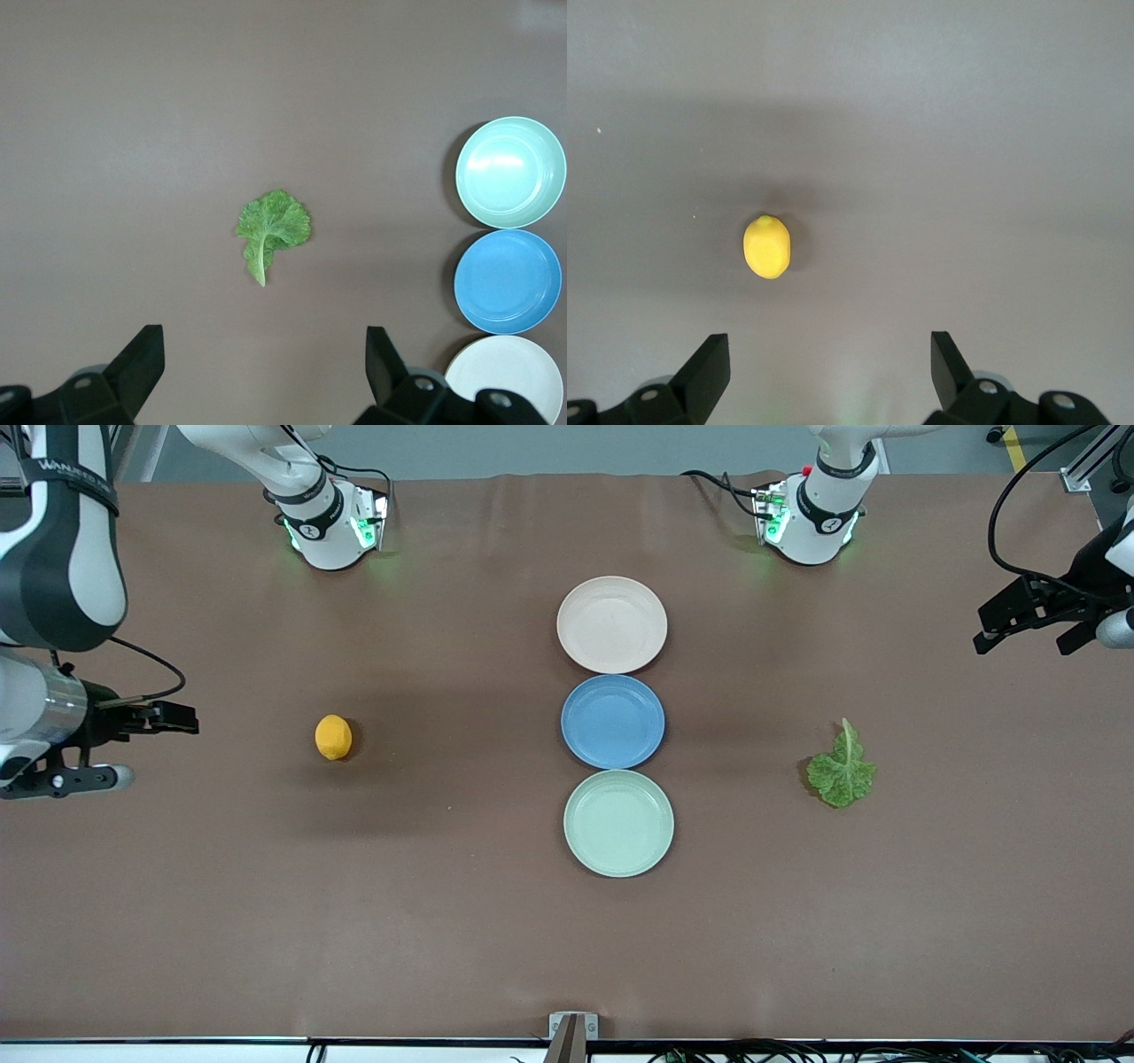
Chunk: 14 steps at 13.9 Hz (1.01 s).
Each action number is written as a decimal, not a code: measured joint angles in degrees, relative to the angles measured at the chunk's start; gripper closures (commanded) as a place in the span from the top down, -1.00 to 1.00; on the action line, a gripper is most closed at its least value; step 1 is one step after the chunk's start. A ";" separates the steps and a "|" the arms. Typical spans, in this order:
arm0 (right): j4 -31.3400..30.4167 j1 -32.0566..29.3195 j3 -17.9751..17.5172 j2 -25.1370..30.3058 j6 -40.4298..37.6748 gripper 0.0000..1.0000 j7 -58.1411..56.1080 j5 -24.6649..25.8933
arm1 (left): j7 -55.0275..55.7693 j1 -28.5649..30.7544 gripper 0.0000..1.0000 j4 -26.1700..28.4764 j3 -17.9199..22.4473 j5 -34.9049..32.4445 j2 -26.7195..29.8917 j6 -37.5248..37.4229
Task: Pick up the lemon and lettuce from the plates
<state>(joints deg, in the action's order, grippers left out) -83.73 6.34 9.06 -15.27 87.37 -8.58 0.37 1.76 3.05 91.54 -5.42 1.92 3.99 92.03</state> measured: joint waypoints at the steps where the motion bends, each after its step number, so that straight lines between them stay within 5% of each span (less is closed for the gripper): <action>1: 1.93 -0.20 0.02 -0.01 -1.83 1.00 0.04 0.09 | 0.00 -0.01 1.00 -0.01 -0.01 0.00 0.00 0.00; 9: 6.80 -0.09 -0.70 0.26 -8.67 1.00 2.86 0.19 | 0.00 -0.03 1.00 -0.03 -0.04 0.00 0.00 0.00; 14: 2.52 -0.14 -0.57 5.51 -6.50 1.00 2.87 0.17 | -0.07 -0.05 1.00 -0.42 -0.06 0.00 -0.01 0.00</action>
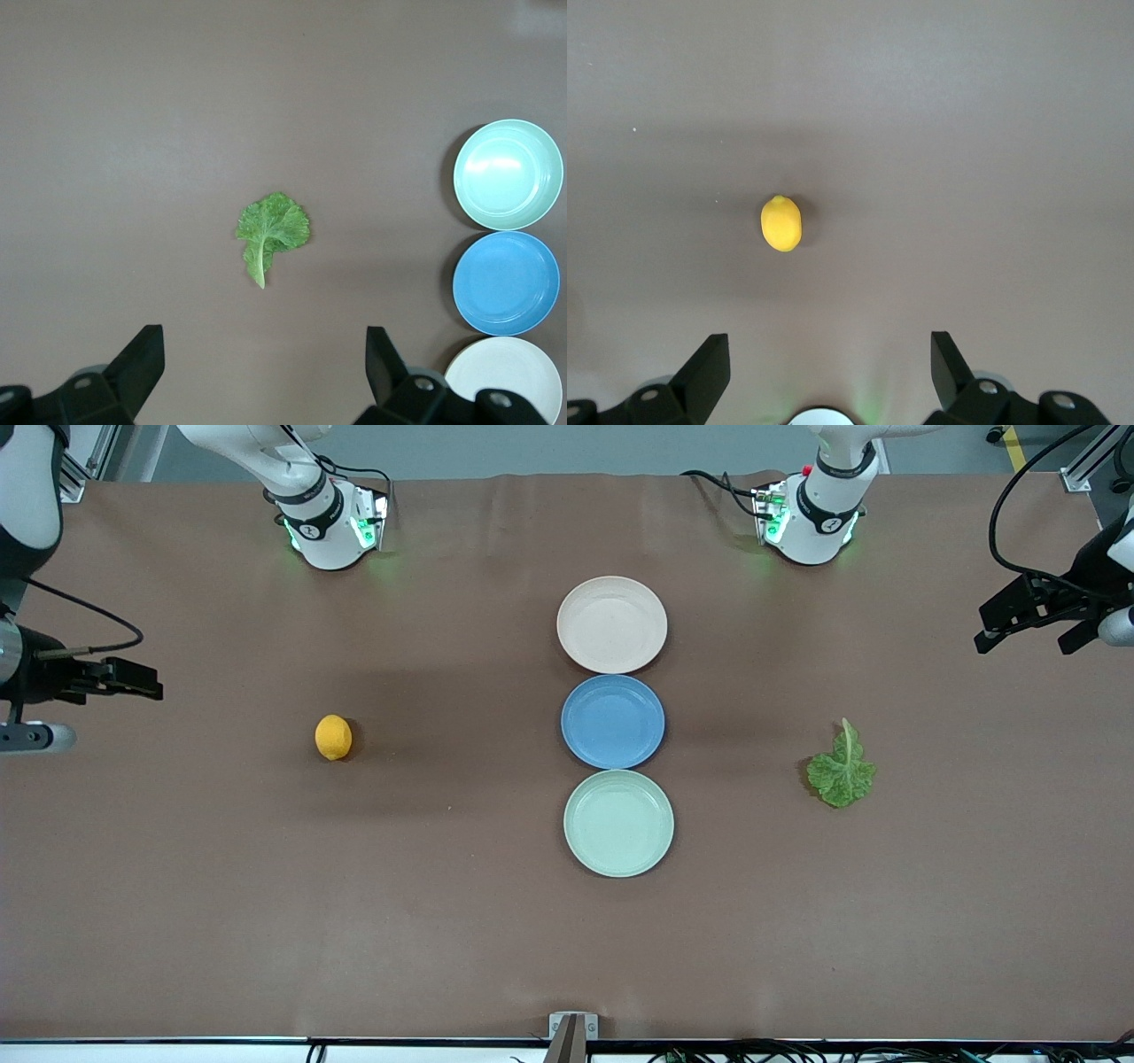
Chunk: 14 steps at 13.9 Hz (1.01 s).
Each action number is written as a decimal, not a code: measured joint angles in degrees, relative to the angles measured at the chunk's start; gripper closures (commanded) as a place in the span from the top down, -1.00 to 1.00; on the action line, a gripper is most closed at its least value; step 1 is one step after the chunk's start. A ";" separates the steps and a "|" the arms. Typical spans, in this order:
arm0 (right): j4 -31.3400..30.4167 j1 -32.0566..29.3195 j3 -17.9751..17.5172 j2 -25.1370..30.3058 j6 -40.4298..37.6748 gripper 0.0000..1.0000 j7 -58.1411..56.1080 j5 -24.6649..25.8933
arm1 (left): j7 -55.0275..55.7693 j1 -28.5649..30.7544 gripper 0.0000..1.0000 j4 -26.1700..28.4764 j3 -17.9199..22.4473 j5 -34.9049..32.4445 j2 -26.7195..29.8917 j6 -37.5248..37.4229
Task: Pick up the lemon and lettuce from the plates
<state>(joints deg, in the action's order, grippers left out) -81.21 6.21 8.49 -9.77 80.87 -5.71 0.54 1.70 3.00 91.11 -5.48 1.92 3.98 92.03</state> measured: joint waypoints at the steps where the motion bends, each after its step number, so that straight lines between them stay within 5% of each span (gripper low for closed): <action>1: -2.27 -0.02 0.04 1.90 1.46 1.00 0.00 0.00 | -0.02 -0.01 1.00 -0.01 -0.01 0.00 0.00 0.00; 14: -10.09 -5.71 -5.88 10.76 4.17 1.00 0.02 0.00 | -0.07 -0.03 1.00 -0.27 -0.03 0.00 -0.04 0.00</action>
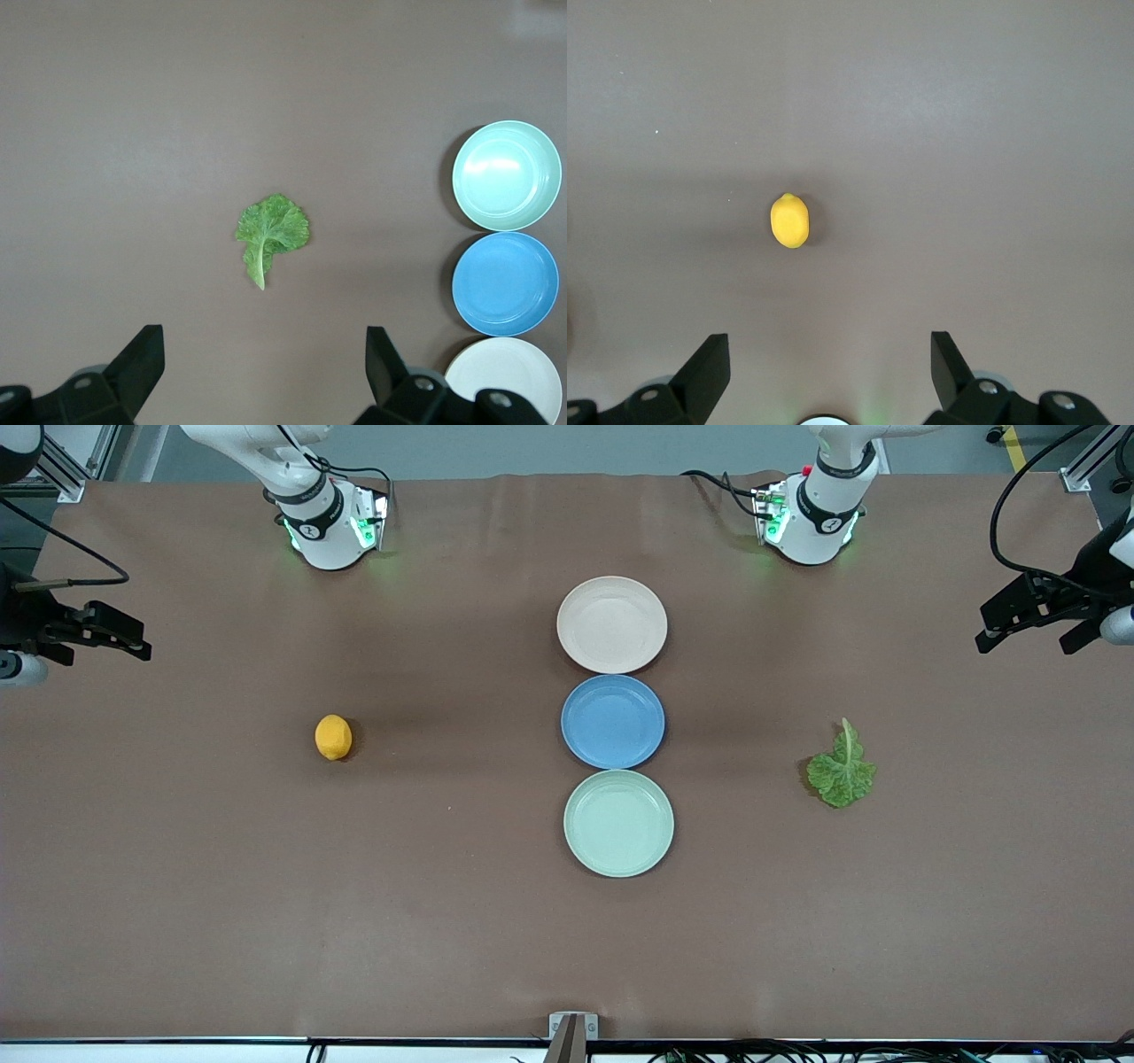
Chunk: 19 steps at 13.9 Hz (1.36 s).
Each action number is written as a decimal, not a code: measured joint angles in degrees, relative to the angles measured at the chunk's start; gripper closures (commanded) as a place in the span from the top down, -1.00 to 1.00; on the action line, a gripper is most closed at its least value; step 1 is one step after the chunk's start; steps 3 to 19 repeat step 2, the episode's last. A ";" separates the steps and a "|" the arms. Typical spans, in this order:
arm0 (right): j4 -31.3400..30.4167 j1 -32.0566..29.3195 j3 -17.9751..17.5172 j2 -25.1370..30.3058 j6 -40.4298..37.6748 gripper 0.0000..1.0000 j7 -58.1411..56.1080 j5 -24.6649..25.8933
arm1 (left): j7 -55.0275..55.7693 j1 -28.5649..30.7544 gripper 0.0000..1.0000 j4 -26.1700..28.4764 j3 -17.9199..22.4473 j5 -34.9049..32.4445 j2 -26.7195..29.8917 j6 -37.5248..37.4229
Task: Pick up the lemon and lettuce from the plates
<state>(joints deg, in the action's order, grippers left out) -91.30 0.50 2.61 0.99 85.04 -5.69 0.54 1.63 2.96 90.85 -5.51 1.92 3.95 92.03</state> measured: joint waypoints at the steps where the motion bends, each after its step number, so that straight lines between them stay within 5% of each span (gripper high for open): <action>1: -0.01 0.00 -0.04 0.39 0.01 1.00 0.00 0.00 | 0.00 0.00 1.00 -0.01 0.00 0.00 0.00 0.00; 19: -0.02 0.00 -0.08 0.76 0.03 1.00 0.00 0.00 | 0.00 0.00 1.00 -0.01 0.00 0.00 0.00 0.00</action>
